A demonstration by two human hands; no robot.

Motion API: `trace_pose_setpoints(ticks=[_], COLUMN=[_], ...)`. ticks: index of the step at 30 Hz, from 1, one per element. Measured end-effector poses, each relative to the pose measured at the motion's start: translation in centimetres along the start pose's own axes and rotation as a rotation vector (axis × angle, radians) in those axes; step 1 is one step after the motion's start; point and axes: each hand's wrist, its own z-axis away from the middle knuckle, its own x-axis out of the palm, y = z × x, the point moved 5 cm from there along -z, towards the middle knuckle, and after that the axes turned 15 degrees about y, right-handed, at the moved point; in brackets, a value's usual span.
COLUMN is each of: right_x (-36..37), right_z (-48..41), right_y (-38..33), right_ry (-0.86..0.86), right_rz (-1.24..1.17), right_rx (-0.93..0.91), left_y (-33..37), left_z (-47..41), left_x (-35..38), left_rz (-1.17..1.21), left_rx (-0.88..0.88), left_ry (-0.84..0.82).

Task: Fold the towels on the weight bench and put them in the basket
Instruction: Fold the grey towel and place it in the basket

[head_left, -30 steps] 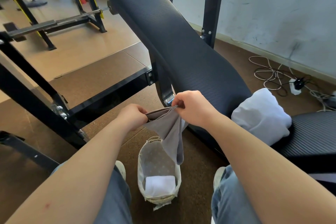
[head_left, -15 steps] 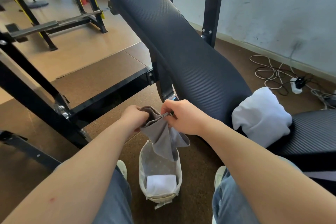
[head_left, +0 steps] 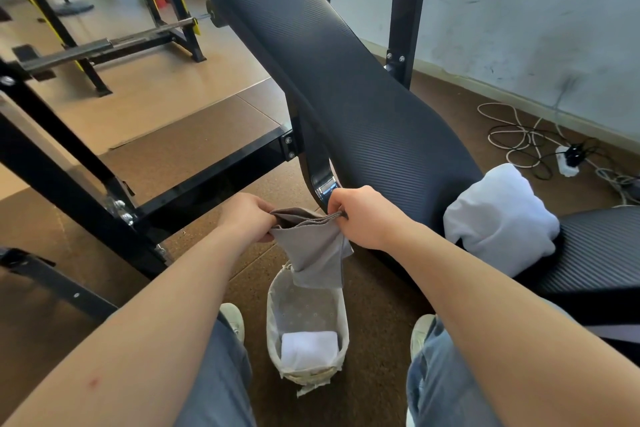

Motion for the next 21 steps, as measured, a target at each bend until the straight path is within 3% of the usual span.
trace_pose_setpoints(ticks=[9,17,21], right_x=[0.9,-1.2,-1.1], right_z=[0.2,-0.1,0.1], right_y=[-0.2,0.4,-0.1], right_ry=[-0.083,0.047,-0.001], right_rz=[0.063,0.025,0.033], right_rx=[-0.046,0.008,-0.030], left_y=[0.4,1.3,1.3], left_z=[0.3,0.8,1.0], left_x=[0.3,-0.3,0.3], left_rz=[-0.061,-0.098,-0.158], left_rx=[0.089,0.241,0.250], left_ry=[-0.049,-0.033,-0.092])
